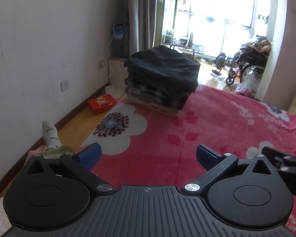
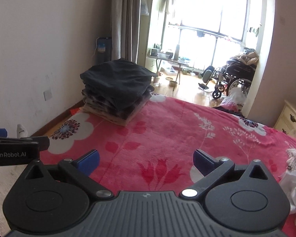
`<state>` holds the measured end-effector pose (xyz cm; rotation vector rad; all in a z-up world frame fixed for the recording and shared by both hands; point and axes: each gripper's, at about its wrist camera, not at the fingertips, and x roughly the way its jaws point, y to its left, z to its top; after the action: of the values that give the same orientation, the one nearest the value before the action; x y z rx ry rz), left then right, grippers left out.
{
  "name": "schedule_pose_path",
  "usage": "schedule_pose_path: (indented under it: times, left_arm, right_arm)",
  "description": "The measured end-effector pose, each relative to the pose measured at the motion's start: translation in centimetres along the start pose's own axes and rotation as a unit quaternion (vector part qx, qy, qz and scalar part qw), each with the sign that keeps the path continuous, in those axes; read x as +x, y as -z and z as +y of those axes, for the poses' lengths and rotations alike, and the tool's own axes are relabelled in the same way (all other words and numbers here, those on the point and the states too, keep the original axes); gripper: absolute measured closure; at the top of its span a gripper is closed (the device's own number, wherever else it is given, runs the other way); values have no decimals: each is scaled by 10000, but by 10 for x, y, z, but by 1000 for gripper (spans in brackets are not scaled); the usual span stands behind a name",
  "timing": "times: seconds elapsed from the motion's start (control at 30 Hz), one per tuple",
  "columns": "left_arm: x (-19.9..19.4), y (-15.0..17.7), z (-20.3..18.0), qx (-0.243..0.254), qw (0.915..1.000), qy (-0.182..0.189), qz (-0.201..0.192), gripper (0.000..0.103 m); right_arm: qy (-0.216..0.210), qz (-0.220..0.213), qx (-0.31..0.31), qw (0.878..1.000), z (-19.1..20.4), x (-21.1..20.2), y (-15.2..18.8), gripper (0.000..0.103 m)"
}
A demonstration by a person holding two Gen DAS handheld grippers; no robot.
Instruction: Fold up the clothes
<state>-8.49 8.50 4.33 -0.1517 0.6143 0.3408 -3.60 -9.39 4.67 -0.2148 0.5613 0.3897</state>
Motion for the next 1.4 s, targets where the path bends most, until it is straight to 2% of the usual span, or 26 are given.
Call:
schedule_pose_path:
  times: [0.27,0.47,1.4]
  left_arm:
    - [2,2,-3,48,9999,78,144,0]
    - [-4,-1,-7,224,9997,-49,9,0]
    - [-5,-3,-6,327,9992,-207,23,0]
  right_arm:
    - [22,85,34,10000,1,1,1,0]
    - [-68,225,251,9994,-3,3,-1,0]
    - [-89,213,333,9992,0,-3,-6,0]
